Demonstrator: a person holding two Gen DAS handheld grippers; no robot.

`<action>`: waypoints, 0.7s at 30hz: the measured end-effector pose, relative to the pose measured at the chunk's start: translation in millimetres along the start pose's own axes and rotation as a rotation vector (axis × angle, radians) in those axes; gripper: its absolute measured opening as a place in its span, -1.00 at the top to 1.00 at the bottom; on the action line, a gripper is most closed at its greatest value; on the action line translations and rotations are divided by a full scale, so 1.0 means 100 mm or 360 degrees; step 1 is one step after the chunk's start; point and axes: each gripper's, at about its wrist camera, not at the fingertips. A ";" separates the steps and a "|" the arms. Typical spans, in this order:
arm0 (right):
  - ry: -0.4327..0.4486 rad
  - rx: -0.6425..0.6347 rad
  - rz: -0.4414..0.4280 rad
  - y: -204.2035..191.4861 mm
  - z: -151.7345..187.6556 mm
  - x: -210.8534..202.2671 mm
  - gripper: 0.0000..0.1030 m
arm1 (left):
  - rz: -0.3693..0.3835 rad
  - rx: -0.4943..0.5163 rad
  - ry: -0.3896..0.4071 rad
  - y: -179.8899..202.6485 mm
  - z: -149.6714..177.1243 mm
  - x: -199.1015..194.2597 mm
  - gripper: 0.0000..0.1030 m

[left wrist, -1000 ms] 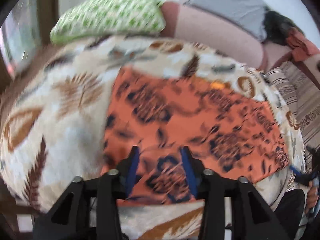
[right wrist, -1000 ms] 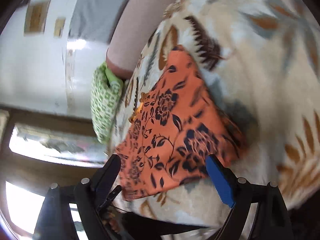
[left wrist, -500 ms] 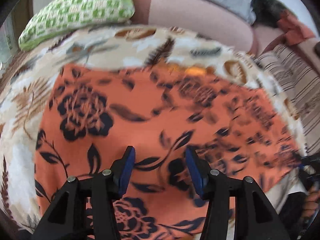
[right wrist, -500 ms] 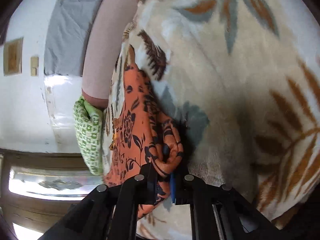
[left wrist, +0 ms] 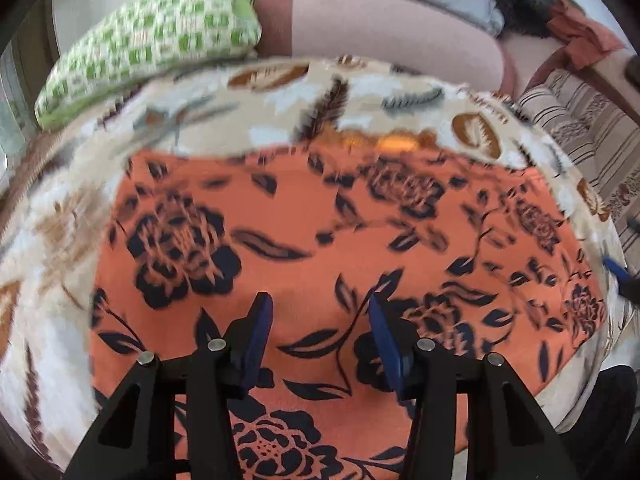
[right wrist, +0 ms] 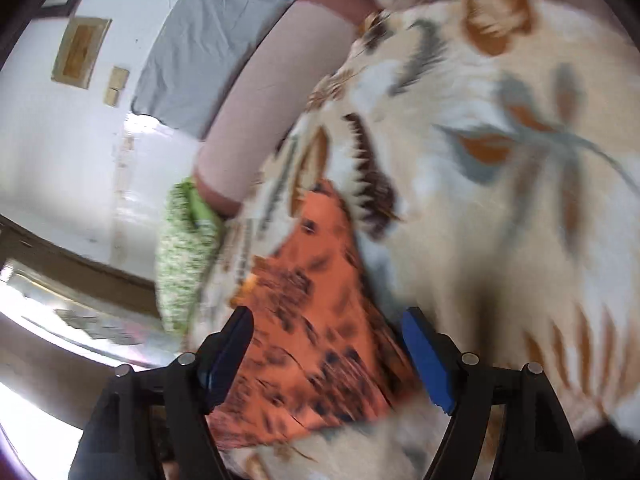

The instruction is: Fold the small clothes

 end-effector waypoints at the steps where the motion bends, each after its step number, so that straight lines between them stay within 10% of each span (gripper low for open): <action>1: -0.0061 0.0006 -0.0016 -0.02 -0.17 0.18 -0.55 | -0.0001 -0.0011 0.0013 -0.01 0.03 0.03 0.02; 7: -0.0407 -0.0124 0.0237 -0.12 -0.77 1.26 -0.51 | -0.0006 -0.0008 0.0037 0.00 0.05 0.03 -0.03; 9: -0.0447 -0.0204 0.0365 -0.18 -0.79 1.49 -0.19 | -0.0004 -0.0010 0.0042 0.00 0.05 0.04 -0.06; 11: -0.0471 -0.0364 0.0447 -0.44 -0.75 1.59 0.72 | 0.0000 0.0001 0.0057 0.01 0.06 0.04 -0.08; 14: -0.0290 -0.0548 0.0493 -0.73 -0.66 1.47 0.74 | 0.0016 -0.0005 0.0083 0.00 0.09 0.04 -0.08; 16: -0.0225 -0.0556 0.0757 -0.51 -0.65 1.62 0.69 | 0.0020 -0.0006 0.0093 0.00 0.09 0.05 -0.09; 18: -0.0199 -0.0457 0.0633 -0.38 -0.69 1.62 0.58 | 0.0025 -0.0002 0.0079 0.00 0.08 0.03 -0.09; 21: -0.0068 -0.0403 0.0575 -0.51 -0.68 1.32 -0.50 | 0.0073 -0.0037 0.0082 -0.07 0.08 0.00 -0.09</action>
Point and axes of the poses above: each gripper's, at about its wrist camera, not at the fingertips, and x roughly the way its jaws point, y to its right, z to its underside, and after that the axes turned 12 degrees about x, right-handed
